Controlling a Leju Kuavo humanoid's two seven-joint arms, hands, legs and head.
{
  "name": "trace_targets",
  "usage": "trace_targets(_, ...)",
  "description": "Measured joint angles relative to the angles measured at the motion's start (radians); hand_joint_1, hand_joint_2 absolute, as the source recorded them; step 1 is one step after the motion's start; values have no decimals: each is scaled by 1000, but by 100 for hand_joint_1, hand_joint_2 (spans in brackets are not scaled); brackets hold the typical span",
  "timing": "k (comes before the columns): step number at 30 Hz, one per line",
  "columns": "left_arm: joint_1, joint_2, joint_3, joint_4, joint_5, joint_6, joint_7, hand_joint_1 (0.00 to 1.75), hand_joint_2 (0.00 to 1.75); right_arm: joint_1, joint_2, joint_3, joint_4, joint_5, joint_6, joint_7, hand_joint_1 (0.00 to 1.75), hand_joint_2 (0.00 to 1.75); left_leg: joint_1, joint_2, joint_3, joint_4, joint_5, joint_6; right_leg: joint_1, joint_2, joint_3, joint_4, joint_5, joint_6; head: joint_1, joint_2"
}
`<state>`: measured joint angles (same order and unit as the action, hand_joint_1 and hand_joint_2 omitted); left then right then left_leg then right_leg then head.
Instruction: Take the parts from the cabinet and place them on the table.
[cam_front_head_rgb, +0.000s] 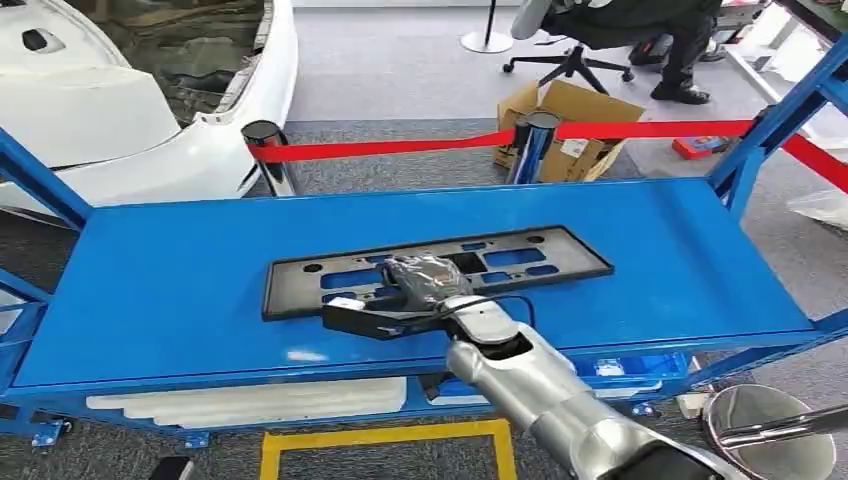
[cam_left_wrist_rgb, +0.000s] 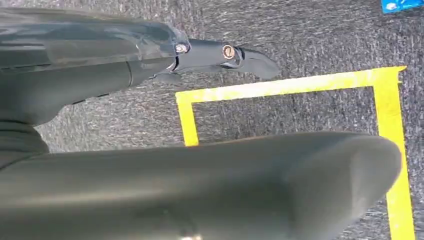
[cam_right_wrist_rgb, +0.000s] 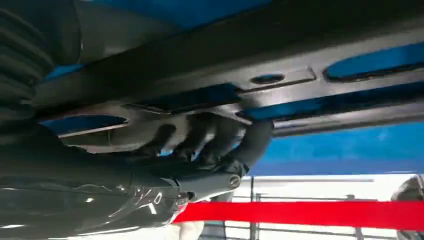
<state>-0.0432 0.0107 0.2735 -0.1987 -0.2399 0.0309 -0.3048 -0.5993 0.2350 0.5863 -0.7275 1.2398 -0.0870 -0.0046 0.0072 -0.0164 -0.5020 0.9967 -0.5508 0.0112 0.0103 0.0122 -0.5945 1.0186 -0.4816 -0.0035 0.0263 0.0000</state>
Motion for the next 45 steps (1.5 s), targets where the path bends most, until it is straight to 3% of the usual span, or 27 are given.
trace_targets(6, 1, -3, 24, 0, 0, -12, -20, 0, 0, -12, -19, 20, 11, -4, -13, 13, 175, 175, -1, 0, 1, 0, 0, 0, 0, 0, 2, 0, 0, 0, 0, 0)
trace_targets(7, 1, -3, 27, 0, -1, -13, -22, 0, 175, -12, -21, 21, 12, -4, -17, 13, 175, 175, -1, 0, 2, 0, 0, 0, 0, 0, 2, 0, 0, 0, 0, 0)
trace_targets(14, 2, -5, 46, 0, -11, -13, -74, 0, 175, -8, -45, 31, -12, -6, -28, 28, 175, 175, -1, 0, 3, 0, 0, 0, 0, 0, 3, 0, 0, 0, 0, 0)
trace_targets(20, 1, -6, 78, 0, 6, -10, -56, 0, 175, 5, -65, 39, -83, -10, -19, 28, 175, 175, -1, 0, 3, 0, 0, 0, 0, 0, 3, 0, 0, 0, 0, 0)
trace_targets(25, 1, -8, 123, 0, 27, -22, -39, 0, 175, 25, -77, 40, -239, -105, 0, -9, 175, 175, -1, 1, 2, 0, 0, 0, 0, 1, 1, 0, 0, 0, 0, 0)
trace_targets(29, 3, -12, 155, 0, 27, -34, -58, 0, 175, 66, -84, 33, -422, -313, 13, -104, 175, 175, -1, 1, 1, 0, 0, 0, 0, 0, 1, 0, 0, 0, 0, 0)
trace_targets(32, 3, -15, 192, 0, 56, -78, -104, 0, 175, 130, -80, 8, -613, -537, 0, -215, 175, 175, -1, 0, 0, 0, 0, 0, 0, 0, 0, 0, 0, 0, 0, 0)
trace_targets(34, 6, -17, 217, 0, 63, -97, -143, 0, 175, 172, -72, -23, -754, -656, 12, -234, 175, 175, -1, 0, -1, 0, 0, 0, 0, 0, -1, 0, 0, 0, 0, 0)
trace_targets(37, 5, -19, 253, 0, 84, -116, -171, 0, 175, 200, -80, -70, -898, -862, 115, -246, 175, 175, -1, 0, -1, 0, 0, 0, 0, 0, -1, 0, 0, 0, 0, 0)
trace_targets(40, 6, -19, 275, 0, 87, -121, -178, 0, 175, 210, -86, -99, -970, -911, 139, -261, 175, 175, -2, 0, 0, 0, 0, 0, -1, 0, 0, 0, 0, 0, 0, 0)
trace_targets(45, 6, -21, 288, 0, 27, -34, -218, 0, 175, 253, -116, -128, -1048, -1222, 290, -349, 175, 175, -2, 0, 0, 0, 0, 0, -2, 0, 0, 0, 0, 0, 0, 0)
